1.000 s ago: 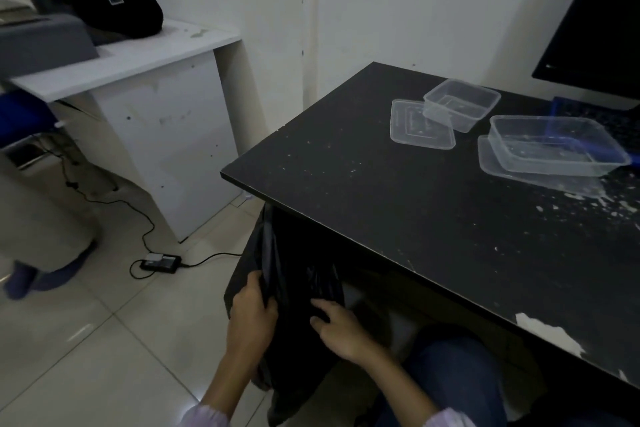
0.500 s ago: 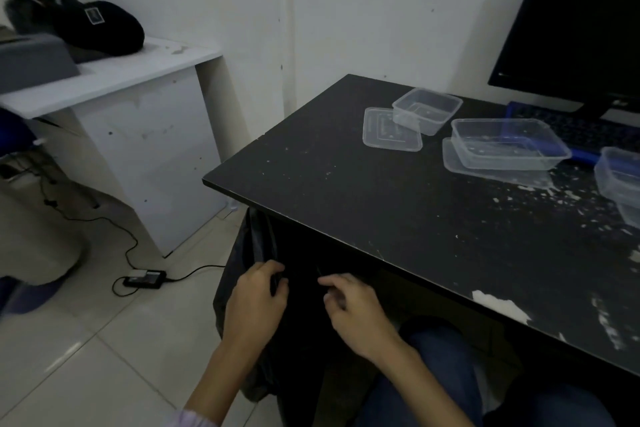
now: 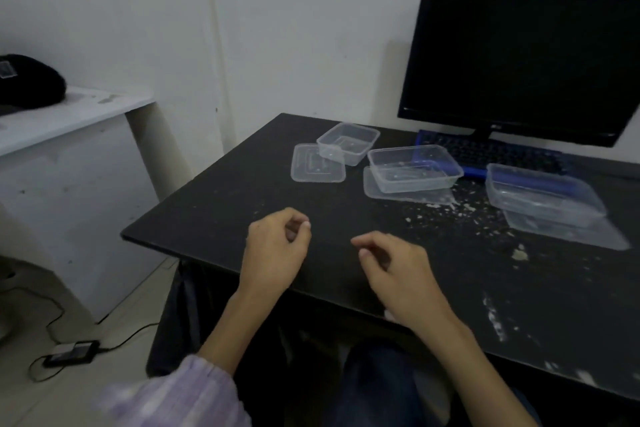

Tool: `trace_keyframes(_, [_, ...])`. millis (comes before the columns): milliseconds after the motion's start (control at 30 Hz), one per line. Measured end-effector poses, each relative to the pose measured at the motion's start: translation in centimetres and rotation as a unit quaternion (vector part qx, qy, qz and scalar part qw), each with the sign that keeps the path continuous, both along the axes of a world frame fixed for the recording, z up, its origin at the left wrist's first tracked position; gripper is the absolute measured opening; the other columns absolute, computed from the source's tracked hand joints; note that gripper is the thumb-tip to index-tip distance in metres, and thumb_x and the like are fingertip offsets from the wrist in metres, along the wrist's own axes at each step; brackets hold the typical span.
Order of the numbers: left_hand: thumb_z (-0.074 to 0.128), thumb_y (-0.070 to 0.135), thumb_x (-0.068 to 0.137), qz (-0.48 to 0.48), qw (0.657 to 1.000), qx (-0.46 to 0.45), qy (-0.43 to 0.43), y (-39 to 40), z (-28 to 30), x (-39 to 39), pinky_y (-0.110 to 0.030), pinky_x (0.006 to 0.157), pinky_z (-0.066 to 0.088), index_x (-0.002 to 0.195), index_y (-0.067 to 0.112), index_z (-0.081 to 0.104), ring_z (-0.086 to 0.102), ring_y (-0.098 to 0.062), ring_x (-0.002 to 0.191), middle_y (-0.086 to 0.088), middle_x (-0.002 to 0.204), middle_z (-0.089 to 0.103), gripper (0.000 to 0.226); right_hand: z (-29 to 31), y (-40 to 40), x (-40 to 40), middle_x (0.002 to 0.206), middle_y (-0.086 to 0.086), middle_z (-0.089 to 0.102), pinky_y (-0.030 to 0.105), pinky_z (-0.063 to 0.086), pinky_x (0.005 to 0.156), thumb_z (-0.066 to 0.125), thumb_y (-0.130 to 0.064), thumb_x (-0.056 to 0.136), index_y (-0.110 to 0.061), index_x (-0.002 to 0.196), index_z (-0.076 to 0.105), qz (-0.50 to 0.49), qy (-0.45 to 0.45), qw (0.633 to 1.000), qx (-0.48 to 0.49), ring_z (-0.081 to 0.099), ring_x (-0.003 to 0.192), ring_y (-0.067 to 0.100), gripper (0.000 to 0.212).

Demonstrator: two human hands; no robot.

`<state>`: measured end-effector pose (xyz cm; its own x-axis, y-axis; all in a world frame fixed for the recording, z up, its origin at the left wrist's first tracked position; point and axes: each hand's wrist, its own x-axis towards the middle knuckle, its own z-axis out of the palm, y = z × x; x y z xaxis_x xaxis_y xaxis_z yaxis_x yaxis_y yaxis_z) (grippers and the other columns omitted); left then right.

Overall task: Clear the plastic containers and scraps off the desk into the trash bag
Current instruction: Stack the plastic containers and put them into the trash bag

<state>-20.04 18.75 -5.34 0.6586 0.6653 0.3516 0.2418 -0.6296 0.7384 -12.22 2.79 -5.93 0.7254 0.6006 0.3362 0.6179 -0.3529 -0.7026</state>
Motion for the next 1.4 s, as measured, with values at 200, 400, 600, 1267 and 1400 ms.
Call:
trace_keyframes(200, [0.059,0.017,0.089,-0.07,0.996,-0.062,-0.009,-1.3,0.5,9.9,-0.022,0.079,0.047,0.108,0.01,0.065,0.061,-0.012,0.089,-0.003,0.099,0.066,0.021,1.3,-1.9,9.0,0.106,0.002,0.066,0.0,0.038,0.064,0.055,-0.011,0.091,-0.015,0.113,0.065,-0.116,0.028,0.993,-0.005,0.058,0.081,0.001,0.024])
trace_keyframes(400, [0.056,0.013,0.091,-0.101,0.986,-0.133,-0.015,-2.2,0.6,17.3,-0.023,0.081,0.041,0.116,0.003,0.056,0.053,-0.012,0.095,-0.011,0.115,0.061,0.027,1.6,-2.2,17.0,0.131,0.013,0.049,0.026,0.04,0.087,0.052,-0.012,0.091,-0.007,0.131,0.049,-0.206,0.045,0.977,-0.02,0.052,0.111,0.022,0.041])
trace_keyframes(600, [0.051,0.013,0.094,-0.11,0.975,-0.193,-0.014,-2.2,0.6,20.5,-0.019,0.073,0.043,0.121,0.004,0.051,0.053,-0.009,0.088,-0.001,0.103,0.056,0.029,1.4,-1.5,21.4,0.138,0.017,0.046,0.043,0.038,0.106,0.047,-0.023,0.096,-0.005,0.146,0.026,-0.233,0.117,0.965,-0.03,0.046,0.125,0.032,0.057])
trace_keyframes(1267, [0.056,0.027,0.091,-0.166,0.968,-0.187,-0.002,-5.7,0.7,15.3,-0.029,0.085,0.048,0.119,0.014,0.059,0.06,-0.012,0.095,0.001,0.104,0.063,0.031,1.3,-9.8,12.2,0.114,0.004,0.06,0.026,0.041,0.082,0.045,-0.027,0.098,-0.014,0.126,0.055,-0.267,0.11,0.956,0.055,0.055,0.096,0.012,0.032])
trace_keyframes(1400, [0.056,0.026,0.092,-0.168,0.969,-0.18,0.017,-6.6,-0.2,14.0,-0.024,0.078,0.045,0.12,0.012,0.059,0.06,-0.012,0.092,-0.002,0.105,0.064,0.031,0.7,-11.5,10.4,0.104,0.0,0.058,0.017,0.038,0.07,0.045,-0.028,0.098,-0.016,0.117,0.057,-0.275,0.116,0.953,0.042,0.053,0.086,0.006,0.025])
